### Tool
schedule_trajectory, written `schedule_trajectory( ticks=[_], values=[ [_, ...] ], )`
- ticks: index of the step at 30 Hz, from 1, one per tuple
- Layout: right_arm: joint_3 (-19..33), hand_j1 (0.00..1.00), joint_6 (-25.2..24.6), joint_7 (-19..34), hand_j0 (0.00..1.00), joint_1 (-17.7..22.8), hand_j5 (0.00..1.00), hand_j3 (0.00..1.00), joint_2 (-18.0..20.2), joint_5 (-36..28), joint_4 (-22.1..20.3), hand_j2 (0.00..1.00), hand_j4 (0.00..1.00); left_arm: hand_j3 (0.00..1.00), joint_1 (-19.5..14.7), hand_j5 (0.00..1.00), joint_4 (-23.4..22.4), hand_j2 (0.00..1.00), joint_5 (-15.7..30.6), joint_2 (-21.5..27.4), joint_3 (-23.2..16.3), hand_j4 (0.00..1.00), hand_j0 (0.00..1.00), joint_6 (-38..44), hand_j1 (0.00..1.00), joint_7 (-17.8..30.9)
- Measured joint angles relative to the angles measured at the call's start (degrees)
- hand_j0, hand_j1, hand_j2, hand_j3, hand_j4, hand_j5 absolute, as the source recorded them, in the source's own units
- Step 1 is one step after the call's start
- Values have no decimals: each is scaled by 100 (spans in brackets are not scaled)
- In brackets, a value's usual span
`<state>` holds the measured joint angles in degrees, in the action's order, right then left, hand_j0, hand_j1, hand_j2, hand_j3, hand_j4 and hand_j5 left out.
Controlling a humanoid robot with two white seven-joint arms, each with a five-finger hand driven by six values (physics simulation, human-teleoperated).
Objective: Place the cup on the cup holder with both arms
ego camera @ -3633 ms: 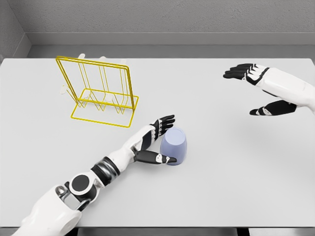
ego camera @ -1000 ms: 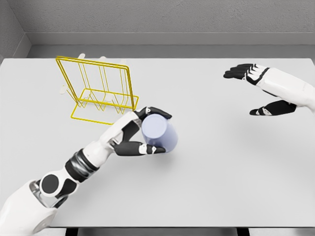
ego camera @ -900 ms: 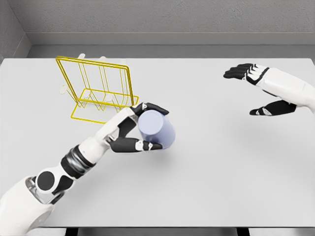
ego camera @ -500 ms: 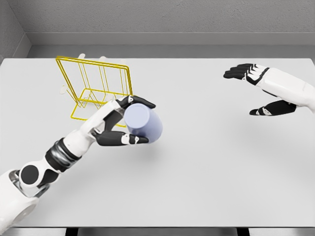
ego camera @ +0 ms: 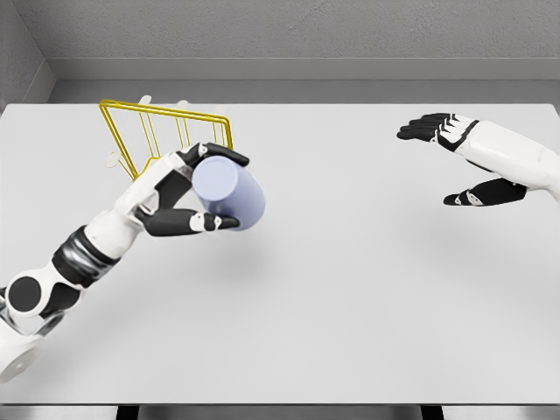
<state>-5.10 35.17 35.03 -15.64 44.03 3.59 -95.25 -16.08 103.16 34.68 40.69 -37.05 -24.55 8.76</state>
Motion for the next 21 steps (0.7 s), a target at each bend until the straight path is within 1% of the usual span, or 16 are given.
schedule_trajectory(
  ticks=[11,21],
  values=[
    [0,100,0,0,100,0,100,100,-14,0,-1,100,100,64,-18,64,0,64,232,241,315,64,64,26,64,-4],
    [0,100,0,0,100,0,100,100,-22,0,0,100,100,64,-9,64,-5,64,368,275,468,64,64,160,64,-19]
  ],
)
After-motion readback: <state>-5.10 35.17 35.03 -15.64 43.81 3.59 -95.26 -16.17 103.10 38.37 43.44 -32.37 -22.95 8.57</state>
